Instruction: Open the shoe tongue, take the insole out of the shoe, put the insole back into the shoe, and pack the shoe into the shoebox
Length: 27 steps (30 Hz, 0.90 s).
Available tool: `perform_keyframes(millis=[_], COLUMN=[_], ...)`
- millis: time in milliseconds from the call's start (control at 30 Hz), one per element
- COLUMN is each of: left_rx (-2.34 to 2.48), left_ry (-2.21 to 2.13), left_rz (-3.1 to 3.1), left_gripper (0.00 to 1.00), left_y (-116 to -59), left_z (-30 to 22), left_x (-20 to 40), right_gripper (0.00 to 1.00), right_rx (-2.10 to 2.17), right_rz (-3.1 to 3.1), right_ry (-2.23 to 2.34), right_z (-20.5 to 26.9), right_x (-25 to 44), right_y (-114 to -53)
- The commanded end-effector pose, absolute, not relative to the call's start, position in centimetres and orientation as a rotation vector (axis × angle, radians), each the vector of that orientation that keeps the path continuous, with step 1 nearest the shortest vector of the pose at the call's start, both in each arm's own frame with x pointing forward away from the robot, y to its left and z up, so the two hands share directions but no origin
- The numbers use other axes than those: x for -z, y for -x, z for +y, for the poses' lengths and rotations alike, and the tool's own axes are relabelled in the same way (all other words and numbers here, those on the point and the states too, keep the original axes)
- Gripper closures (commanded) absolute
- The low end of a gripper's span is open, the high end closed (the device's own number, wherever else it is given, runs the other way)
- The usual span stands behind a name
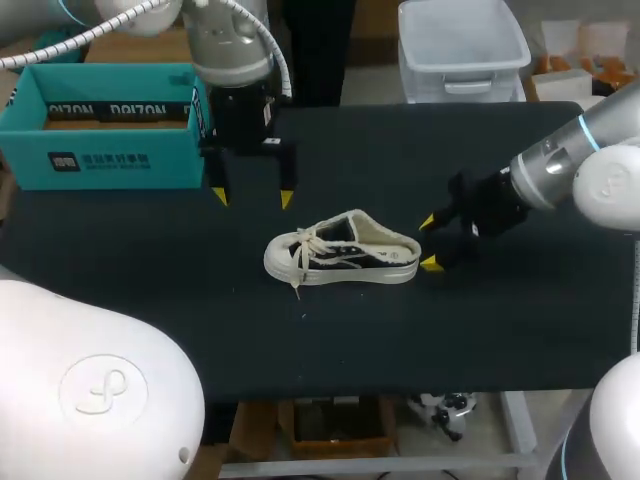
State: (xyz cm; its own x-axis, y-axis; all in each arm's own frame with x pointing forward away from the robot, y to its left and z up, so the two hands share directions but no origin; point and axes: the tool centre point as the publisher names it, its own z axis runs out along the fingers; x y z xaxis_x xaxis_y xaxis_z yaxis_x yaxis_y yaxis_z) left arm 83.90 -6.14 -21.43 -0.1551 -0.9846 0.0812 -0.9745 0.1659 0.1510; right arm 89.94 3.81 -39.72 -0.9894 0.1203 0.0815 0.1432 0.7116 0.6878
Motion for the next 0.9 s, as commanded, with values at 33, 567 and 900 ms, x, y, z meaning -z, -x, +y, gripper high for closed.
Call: perform_keyframes(millis=[33,567,900], left_rx=[0.092,0.08,0.081], left_ry=[-1.927,-1.978,-1.971], left_rz=[-2.271,-2.257,-2.256], left_gripper=[0.0,0.0,0.0], left_y=[-83.9,-83.7,-83.4], left_z=[-6.2,-7.7,-8.1], left_x=[21.8,23.0,23.3], right_gripper=[0.0,0.0,0.0], right_rx=[1.175,1.199,1.245], right_rz=[-2.863,-2.817,-2.801], right_ry=[0.22,0.222,0.232], right_z=[4.5,5.9,6.5], right_x=[40.7,41.5,42.4], right_y=[-90.7,-89.6,-89.0])
